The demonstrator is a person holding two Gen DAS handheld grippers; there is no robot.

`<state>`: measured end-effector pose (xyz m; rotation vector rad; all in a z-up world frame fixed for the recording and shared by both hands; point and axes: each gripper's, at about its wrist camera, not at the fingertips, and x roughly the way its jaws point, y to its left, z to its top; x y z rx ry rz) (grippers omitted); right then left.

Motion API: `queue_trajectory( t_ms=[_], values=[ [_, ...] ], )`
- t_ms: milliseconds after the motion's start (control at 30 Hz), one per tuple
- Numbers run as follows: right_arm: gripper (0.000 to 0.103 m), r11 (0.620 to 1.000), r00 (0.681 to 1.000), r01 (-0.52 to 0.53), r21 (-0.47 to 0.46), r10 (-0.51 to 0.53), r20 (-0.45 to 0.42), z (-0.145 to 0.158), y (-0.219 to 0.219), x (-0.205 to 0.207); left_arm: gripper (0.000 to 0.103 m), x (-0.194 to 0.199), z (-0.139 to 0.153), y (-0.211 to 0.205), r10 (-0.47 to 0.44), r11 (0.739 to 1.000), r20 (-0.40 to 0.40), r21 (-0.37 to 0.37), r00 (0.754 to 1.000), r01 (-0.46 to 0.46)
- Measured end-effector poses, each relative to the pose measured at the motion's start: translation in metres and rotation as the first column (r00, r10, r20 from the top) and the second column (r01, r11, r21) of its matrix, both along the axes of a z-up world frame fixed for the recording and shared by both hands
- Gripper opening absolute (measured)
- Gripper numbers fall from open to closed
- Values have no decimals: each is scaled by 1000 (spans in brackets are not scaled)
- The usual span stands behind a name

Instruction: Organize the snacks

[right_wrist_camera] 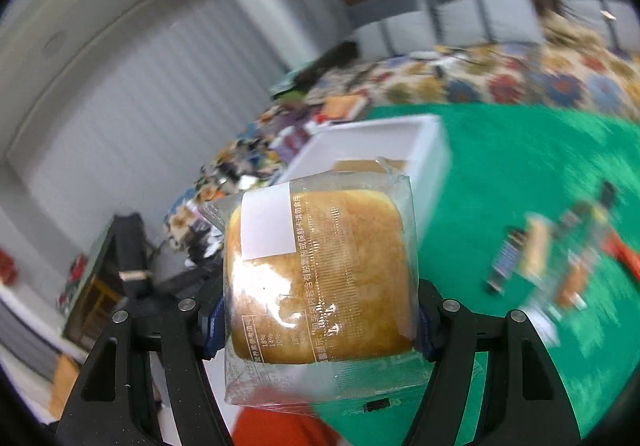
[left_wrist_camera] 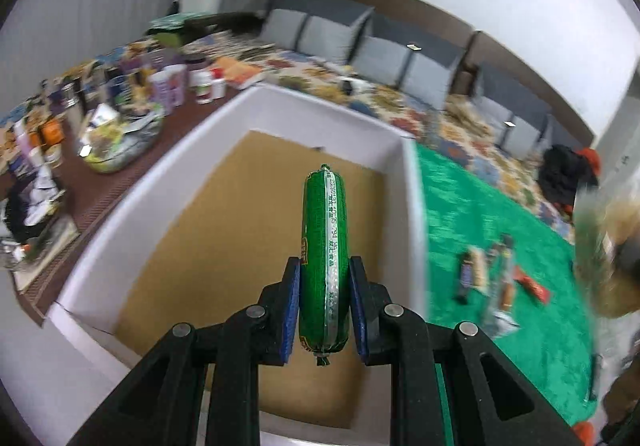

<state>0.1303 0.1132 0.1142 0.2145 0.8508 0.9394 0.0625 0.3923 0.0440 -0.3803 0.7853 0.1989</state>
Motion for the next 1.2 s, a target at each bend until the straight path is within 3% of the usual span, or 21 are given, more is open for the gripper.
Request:
queue_trajectory(
  t_ms=[133,167,200,233,300,333,367,400,433,467,500,567,667,767,833,900,1000,1100,1200],
  values=[
    [79,999,999,-35,-36,35,-1,-7,82,15,27,-2,-25,38,88,995,-76,41,993,-85],
    [86,998,1000,-22,-55,21,-14,-14,98,19,50,-2,-31,45,111,993,-102,58,989,-106],
    [94,996,999,-13,-83,9,-41,-25,113,23,85,-4,-40,53,151,986,-127,84,980,-141],
    [93,990,997,-8,-142,-4,-81,-39,129,28,96,-9,-44,60,188,979,-128,108,974,-174],
    [93,967,992,-17,-253,-16,-128,-58,147,32,101,-18,-47,69,232,967,-109,132,967,-218],
    [93,970,991,-17,-242,-16,-133,-60,149,30,101,-22,-49,73,235,967,-109,124,966,-221],
    [92,980,995,-28,-197,9,-98,-57,148,27,101,-26,-52,77,238,967,-109,115,965,-226],
    [92,975,999,-31,-220,32,-1,-54,150,22,101,-29,-54,80,244,966,-114,112,963,-232],
    [93,944,998,7,-329,15,64,-55,153,21,101,-31,-57,81,250,965,-123,115,960,-236],
    [93,942,999,1,-335,10,30,-58,147,25,101,-32,-57,81,249,965,-123,118,961,-235],
    [92,966,999,-25,-256,18,-30,-58,133,28,101,-35,-57,79,247,965,-115,120,962,-233],
    [92,981,998,-7,-192,-4,-61,-52,109,27,101,-37,-53,69,236,966,-99,127,967,-223],
    [92,978,997,72,-197,-64,48,-41,66,21,101,-37,-43,42,194,975,-65,122,979,-186],
    [92,953,971,208,-219,-174,165,-49,-3,15,101,-34,-29,1,116,989,-20,97,993,-114],
    [92,910,935,318,-266,-254,247,-66,-52,14,101,-32,-21,-31,39,996,11,78,999,-39],
    [92,834,891,435,-340,-345,294,-95,-113,14,101,-29,-16,-71,-54,997,38,65,998,52],
    [92,736,851,525,-427,-445,279,-136,-198,7,101,-24,-20,-140,-198,980,45,39,979,196],
    [92,660,813,576,-481,-525,253,-161,-263,-1,101,-12,-38,-195,-289,957,-1,7,957,289],
    [92,609,781,605,-513,-578,236,-173,-311,-4,101,4,-72,-244,-345,938,-83,-5,935,346]
  ],
)
